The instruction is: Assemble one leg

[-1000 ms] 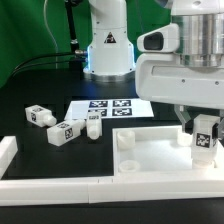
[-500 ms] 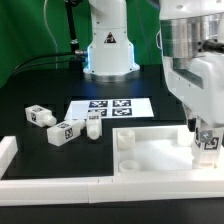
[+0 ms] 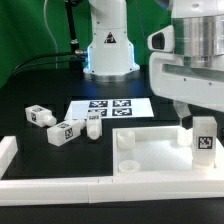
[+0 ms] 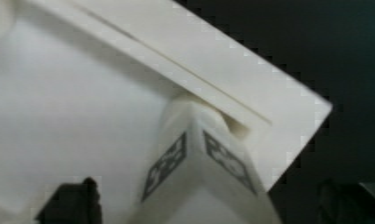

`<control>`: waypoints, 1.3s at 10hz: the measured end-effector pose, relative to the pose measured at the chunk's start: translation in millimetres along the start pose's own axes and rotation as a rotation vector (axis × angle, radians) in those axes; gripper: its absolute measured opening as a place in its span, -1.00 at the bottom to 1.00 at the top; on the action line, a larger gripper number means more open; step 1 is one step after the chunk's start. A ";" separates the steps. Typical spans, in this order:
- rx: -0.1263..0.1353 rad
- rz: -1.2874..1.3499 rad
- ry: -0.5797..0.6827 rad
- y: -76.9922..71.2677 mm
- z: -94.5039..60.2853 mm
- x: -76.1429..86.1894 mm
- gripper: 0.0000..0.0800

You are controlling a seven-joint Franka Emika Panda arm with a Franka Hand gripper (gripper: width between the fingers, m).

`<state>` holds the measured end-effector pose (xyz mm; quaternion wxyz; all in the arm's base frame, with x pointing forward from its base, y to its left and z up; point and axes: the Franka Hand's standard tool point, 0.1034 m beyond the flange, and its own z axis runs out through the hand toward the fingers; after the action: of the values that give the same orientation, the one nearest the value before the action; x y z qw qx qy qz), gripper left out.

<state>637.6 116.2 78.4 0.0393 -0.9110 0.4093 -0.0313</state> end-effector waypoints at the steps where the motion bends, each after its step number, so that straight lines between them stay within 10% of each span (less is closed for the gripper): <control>1: 0.000 -0.019 -0.002 -0.9 -1.3 -4.2 0.58; 8: -0.021 -0.487 0.024 1.6 2.0 4.4 0.53; 10: -0.018 -0.369 0.024 1.4 2.2 3.9 -0.29; 13: -0.017 -0.115 0.025 1.3 2.6 4.8 -0.29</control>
Offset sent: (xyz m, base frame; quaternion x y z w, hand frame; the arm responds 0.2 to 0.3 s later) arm 0.0000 0.0000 0.0000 0.0000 0.0000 -0.1938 0.9810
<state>640.1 111.9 75.8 0.0246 -0.9329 0.3568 -0.0412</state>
